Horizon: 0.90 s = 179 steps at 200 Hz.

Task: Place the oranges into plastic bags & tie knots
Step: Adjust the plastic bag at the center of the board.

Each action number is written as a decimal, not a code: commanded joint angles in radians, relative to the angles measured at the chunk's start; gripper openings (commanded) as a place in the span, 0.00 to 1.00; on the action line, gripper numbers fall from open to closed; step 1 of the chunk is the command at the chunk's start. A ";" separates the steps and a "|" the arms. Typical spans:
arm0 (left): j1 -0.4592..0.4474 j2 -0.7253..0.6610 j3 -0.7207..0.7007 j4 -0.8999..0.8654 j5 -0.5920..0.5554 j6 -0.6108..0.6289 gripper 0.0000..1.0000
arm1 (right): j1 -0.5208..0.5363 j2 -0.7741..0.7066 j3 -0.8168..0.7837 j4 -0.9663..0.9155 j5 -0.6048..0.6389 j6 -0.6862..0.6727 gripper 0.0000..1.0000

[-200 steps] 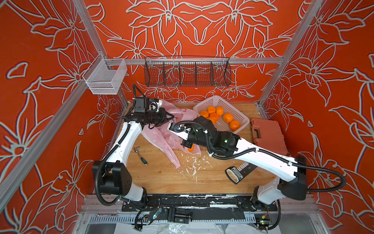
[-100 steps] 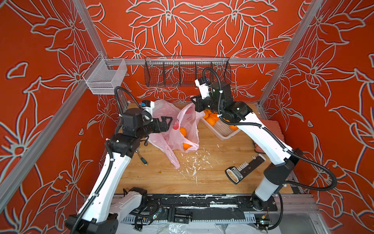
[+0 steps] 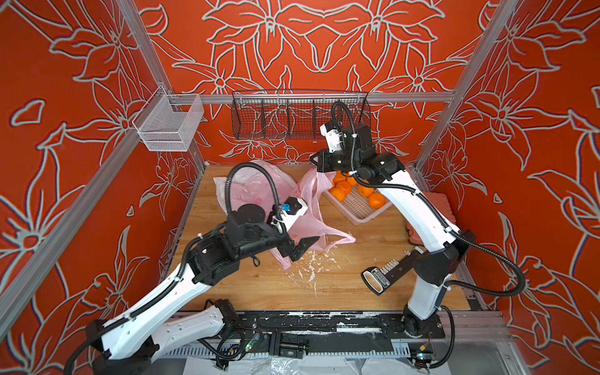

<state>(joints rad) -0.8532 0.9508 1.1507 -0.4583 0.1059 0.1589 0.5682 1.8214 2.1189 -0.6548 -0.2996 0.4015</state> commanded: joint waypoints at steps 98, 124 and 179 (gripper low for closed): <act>-0.254 0.333 -0.006 0.257 -0.320 0.261 0.97 | -0.067 0.047 0.091 -0.080 -0.113 0.123 0.00; -0.280 0.421 0.037 0.263 -0.333 0.324 0.97 | -0.073 0.043 0.087 -0.080 -0.117 0.131 0.00; -0.307 0.514 0.070 0.303 -0.437 0.414 0.81 | -0.079 0.042 0.084 -0.080 -0.125 0.134 0.00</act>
<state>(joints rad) -1.1484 1.4536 1.1881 -0.1905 -0.2756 0.5018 0.4980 1.8694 2.1880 -0.7254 -0.4095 0.5163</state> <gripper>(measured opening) 0.905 0.043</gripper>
